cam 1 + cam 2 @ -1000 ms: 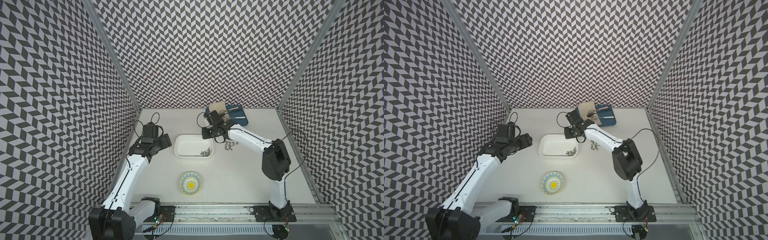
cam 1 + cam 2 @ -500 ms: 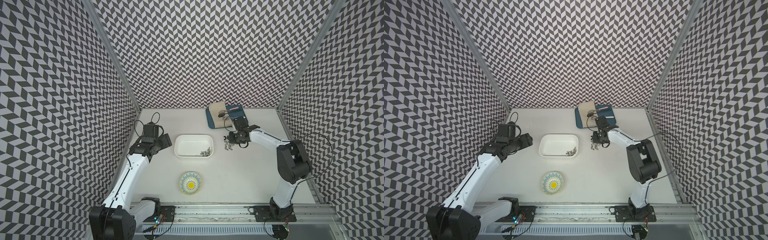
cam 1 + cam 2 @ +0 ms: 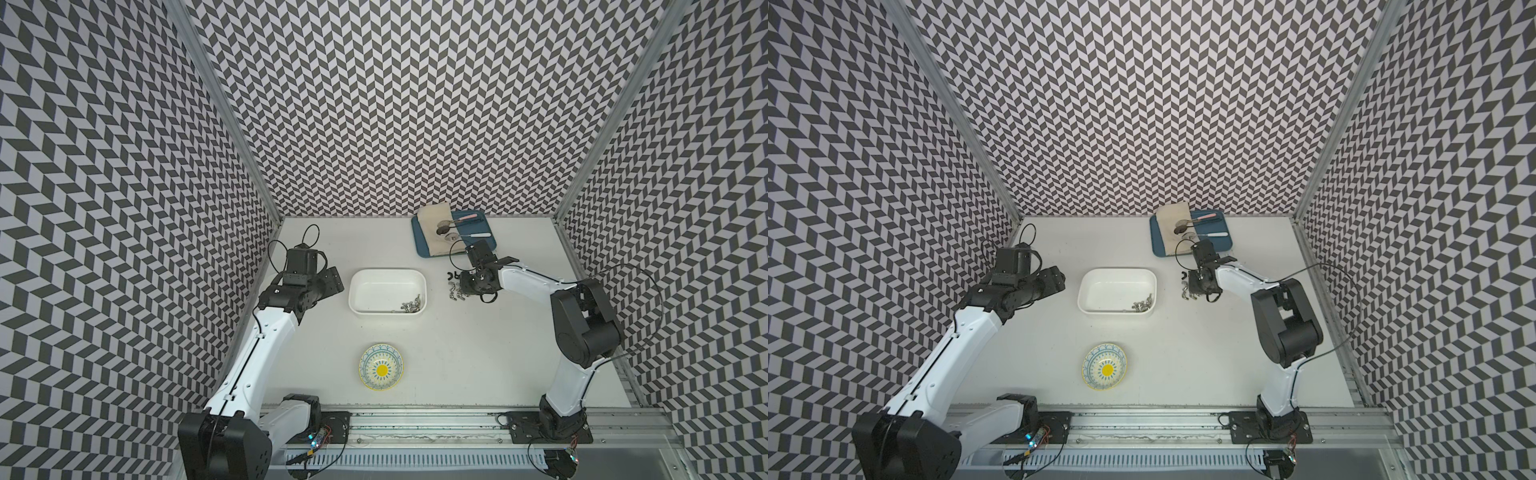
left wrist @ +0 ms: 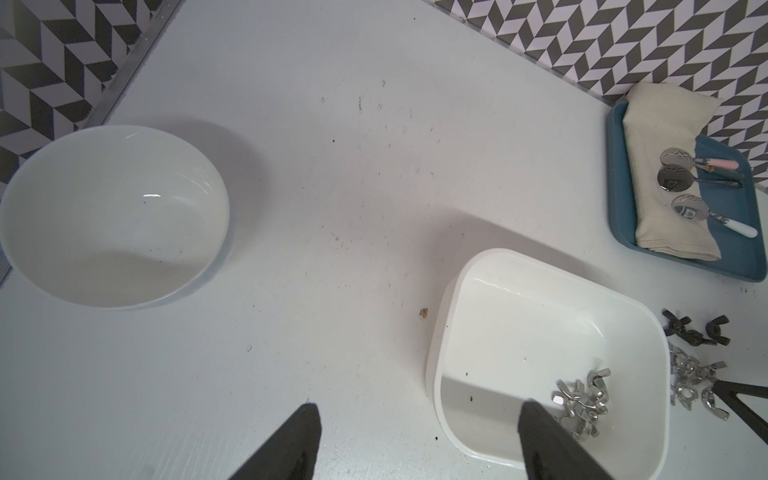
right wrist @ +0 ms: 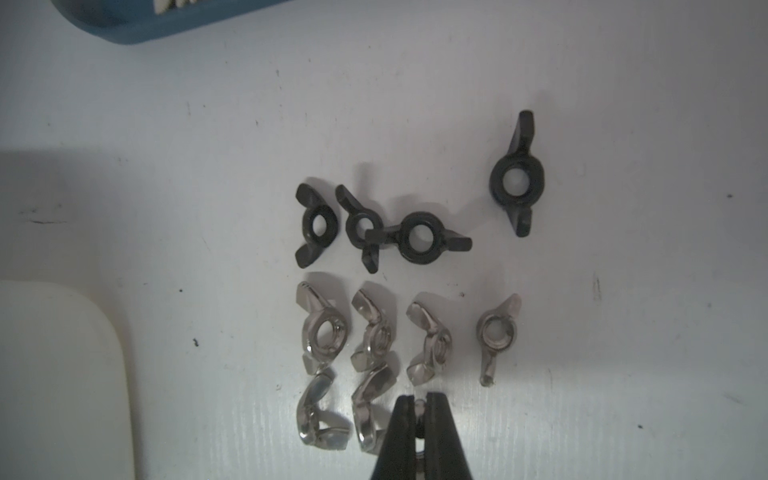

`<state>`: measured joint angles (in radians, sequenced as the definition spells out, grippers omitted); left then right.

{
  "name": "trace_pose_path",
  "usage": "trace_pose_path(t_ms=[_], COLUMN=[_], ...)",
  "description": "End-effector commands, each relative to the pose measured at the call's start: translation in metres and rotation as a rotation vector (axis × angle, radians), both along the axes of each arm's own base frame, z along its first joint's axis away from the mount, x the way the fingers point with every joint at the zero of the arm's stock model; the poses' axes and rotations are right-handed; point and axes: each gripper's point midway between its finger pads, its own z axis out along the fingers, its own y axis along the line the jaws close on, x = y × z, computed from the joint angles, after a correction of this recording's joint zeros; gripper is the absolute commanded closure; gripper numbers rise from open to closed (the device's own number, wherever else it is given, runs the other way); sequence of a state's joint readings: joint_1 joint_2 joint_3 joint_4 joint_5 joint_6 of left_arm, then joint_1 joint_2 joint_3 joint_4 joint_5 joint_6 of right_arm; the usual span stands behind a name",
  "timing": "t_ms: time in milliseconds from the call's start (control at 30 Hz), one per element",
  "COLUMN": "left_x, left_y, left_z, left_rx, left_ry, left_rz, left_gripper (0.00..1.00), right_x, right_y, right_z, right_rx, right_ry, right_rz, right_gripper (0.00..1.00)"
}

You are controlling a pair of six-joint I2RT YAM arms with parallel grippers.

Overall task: Take out the wing nut from the storage box
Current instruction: Place the wing nut at the center of the board.

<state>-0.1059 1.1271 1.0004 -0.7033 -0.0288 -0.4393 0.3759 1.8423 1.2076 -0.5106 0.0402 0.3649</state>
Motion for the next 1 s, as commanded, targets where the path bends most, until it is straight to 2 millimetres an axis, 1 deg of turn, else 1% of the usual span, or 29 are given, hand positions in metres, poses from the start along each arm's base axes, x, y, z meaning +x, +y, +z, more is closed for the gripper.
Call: trace_pose_path(t_ms=[0,367,633,800,967], left_x=[0.008,0.010,0.010,0.010,0.008], left_y=[0.000,0.000,0.000,0.000,0.001], left_z=[0.015,0.017,0.017,0.017,0.016], left_rx=[-0.003,-0.005,-0.004,-0.004,-0.005], left_ry=[-0.040,-0.043,-0.040,-0.039,-0.037], left_rz=[-0.002,-0.001,0.000,0.002,0.004], left_gripper=[0.21,0.21,0.21,0.21,0.21], right_x=[0.010,0.006,0.003,0.000,0.002], right_y=[-0.004,-0.004,-0.002,-0.003,-0.003], right_z=[0.003,-0.015,-0.019,-0.024,-0.015], right_rx=[-0.009,-0.013,-0.008,-0.009,-0.006], right_ry=[-0.046,-0.006,0.009,0.028,0.012], right_rz=[-0.014,-0.001,0.010,0.009,0.007], right_gripper=[0.97,0.97,0.96,0.89,0.81])
